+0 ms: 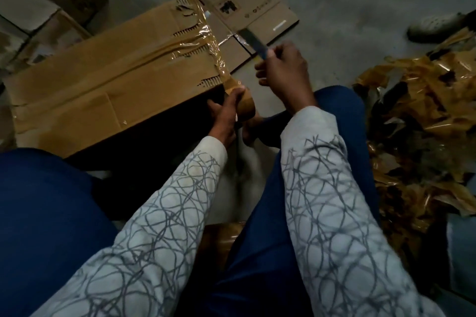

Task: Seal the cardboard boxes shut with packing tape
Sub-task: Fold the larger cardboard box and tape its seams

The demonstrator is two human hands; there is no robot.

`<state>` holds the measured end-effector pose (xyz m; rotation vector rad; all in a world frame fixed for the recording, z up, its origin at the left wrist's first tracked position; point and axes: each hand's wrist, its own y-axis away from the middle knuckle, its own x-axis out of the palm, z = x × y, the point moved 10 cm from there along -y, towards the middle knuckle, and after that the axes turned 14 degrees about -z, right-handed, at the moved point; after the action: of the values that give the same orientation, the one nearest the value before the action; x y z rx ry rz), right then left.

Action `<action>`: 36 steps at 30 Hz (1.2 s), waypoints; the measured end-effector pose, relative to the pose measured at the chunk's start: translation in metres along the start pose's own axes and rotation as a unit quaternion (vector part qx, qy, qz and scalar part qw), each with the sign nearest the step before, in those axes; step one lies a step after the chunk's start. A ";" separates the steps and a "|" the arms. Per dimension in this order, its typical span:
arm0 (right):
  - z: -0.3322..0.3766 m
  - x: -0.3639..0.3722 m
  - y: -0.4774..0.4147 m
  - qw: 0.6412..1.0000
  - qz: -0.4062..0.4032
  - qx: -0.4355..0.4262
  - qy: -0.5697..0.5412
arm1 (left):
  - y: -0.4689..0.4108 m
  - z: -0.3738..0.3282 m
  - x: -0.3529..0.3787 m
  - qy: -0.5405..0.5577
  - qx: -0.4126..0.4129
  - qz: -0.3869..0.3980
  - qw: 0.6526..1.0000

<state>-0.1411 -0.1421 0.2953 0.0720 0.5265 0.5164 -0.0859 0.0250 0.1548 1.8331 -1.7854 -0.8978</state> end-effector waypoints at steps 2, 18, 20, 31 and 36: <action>0.013 0.038 0.007 0.994 0.085 -0.060 0.034 | -0.001 0.006 0.000 0.003 0.008 0.018 1.000; 0.013 0.110 0.021 0.920 0.150 -0.252 0.261 | 0.036 0.067 -0.019 -0.110 -0.193 0.066 0.973; 0.015 0.109 0.022 0.928 0.146 -0.237 0.248 | 0.027 0.059 -0.025 -0.086 -0.132 0.055 0.986; 0.020 0.093 0.035 0.942 0.136 -0.210 0.226 | 0.011 0.023 -0.037 -0.002 0.002 0.041 0.999; 0.034 0.059 0.034 0.947 0.085 -0.211 0.227 | 0.023 0.029 -0.033 0.006 -0.047 0.060 0.997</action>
<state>-0.0959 -0.0813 0.3035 -0.4248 0.8517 0.8136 -0.1215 0.0596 0.1551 1.6503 -1.7934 -0.9079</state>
